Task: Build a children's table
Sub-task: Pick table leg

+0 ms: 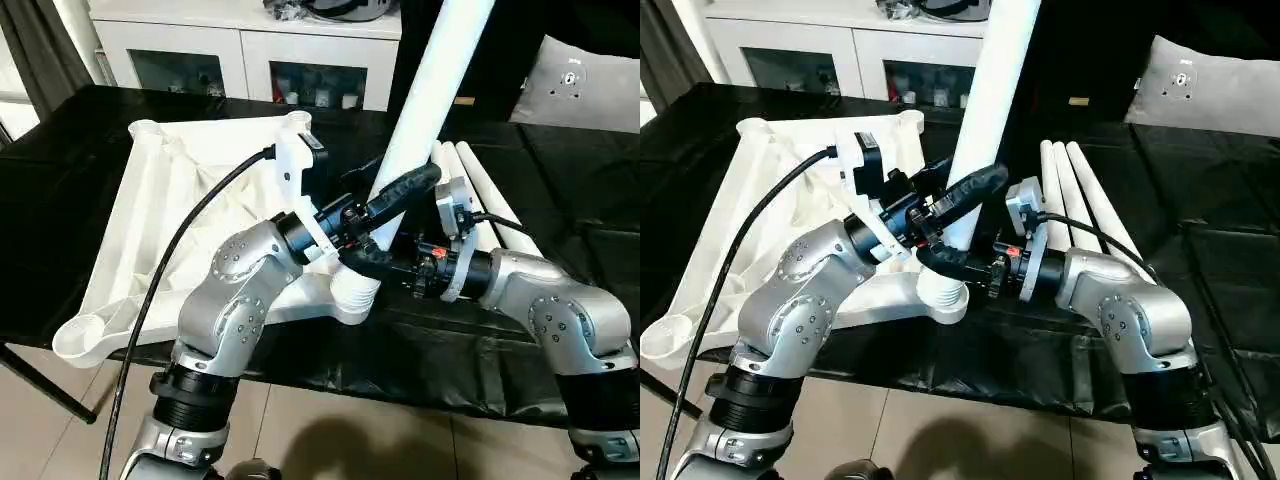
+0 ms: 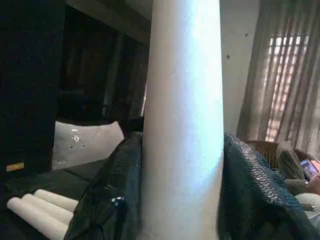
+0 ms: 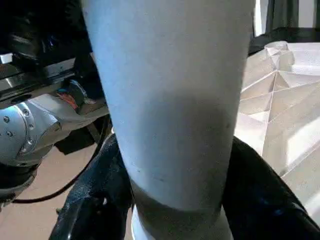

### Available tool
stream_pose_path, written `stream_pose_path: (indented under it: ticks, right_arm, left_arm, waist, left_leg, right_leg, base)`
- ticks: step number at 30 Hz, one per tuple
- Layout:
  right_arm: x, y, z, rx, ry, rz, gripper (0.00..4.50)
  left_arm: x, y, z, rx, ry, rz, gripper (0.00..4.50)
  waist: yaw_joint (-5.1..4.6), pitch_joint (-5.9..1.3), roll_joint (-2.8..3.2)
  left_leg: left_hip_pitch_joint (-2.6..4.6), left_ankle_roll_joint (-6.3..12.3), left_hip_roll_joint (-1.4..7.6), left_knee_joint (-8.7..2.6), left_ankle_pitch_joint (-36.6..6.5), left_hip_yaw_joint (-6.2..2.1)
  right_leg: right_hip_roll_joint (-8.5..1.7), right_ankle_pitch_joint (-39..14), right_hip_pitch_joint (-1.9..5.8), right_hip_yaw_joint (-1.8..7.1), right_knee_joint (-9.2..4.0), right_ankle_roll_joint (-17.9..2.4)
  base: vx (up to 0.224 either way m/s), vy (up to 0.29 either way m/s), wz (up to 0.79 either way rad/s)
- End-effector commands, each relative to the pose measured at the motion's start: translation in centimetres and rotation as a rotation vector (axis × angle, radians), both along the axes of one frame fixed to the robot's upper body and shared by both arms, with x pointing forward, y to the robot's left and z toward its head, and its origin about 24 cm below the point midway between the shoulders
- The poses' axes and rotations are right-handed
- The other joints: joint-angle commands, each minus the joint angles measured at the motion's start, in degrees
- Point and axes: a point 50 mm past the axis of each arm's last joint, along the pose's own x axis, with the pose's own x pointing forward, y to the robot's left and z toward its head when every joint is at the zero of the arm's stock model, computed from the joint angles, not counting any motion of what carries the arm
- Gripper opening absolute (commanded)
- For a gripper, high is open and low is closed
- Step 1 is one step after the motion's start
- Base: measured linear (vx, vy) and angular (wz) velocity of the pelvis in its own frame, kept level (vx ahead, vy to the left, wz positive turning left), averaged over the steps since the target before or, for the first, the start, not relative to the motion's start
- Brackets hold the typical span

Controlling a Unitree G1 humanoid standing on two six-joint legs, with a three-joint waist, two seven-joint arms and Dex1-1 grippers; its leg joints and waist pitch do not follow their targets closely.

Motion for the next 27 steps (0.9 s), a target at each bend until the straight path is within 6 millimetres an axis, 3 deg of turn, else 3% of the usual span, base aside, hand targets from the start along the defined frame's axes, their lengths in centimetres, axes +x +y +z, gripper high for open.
stream_pose_path:
  ticks: [1,6,7,12,18,27]
  right_arm:
    - [-0.04,0.0,-0.11,-0.019,-0.003,-0.007,2.06]
    - [-0.02,0.02,-0.24,-0.029,-0.006,-0.012,1.96]
    - [-0.02,0.02,-0.24,-0.029,-0.006,-0.012,2.31]
    - [-0.06,0.03,-0.31,-0.03,0.005,-0.007,2.83]
    - [0.16,-0.01,-0.31,-0.041,-0.01,-0.028,3.02]
    - [0.16,-0.06,-0.37,-0.042,-0.003,-0.026,2.18]
  left_arm:
    - [-0.36,-0.5,0.34,0.004,-0.034,-0.027,1.85]
    - [-0.4,-0.59,0.25,0.006,-0.031,-0.032,1.85]
    - [-0.4,-0.59,0.25,0.006,-0.031,-0.032,1.85]
    - [-0.4,-0.58,0.2,0.009,-0.032,-0.03,1.85]
    - [-0.41,-0.6,0.15,0.015,-0.037,-0.031,1.85]
    - [-0.36,-0.64,0.13,0.022,-0.043,-0.033,1.85]
  waist:
    - [-0.05,-3.49,-0.44]
    - [-0.03,-3.51,-0.35]
    - [-0.03,-3.51,-0.35]
    - [-0.03,-3.54,-0.39]
    - [-0.08,-3.53,-0.31]
    - [-0.09,-3.47,-0.34]
  left_leg:
    - [1.03,0.59,3.53,-3.77,-8.6,-1.28]
    - [1.11,0.52,3.61,-3.79,-8.87,-1.3]
    - [1.09,0.5,3.61,-3.79,-8.91,-1.3]
    - [1.09,0.65,3.61,-3.77,-8.6,-1.3]
    - [1.13,0.41,3.6,-3.78,-8.96,-1.3]
    - [1.08,0.45,3.58,-3.82,-9.12,-1.3]
  right_leg:
    - [-4.76,-4.26,2.53,2.55,-4.55,-11.24]
    - [-4.8,-4.36,2.48,2.55,-4.54,-11.48]
    - [-4.81,-4.4,2.5,2.55,-4.53,-11.47]
    - [-4.8,-3.94,2.53,2.56,-4.48,-11.49]
    - [-4.79,-4.19,2.49,2.57,-4.53,-11.47]
    - [-4.76,-4.29,2.52,2.57,-4.54,-11.52]
  base:
    - [0.0,0.0,0.0]
    - [0.0,0.0,0.0]
    - [0.0,0.0,0.0]
    - [0.0,0.0,0.0]
    - [0.0,0.0,0.0]
    - [0.0,0.0,0.0]
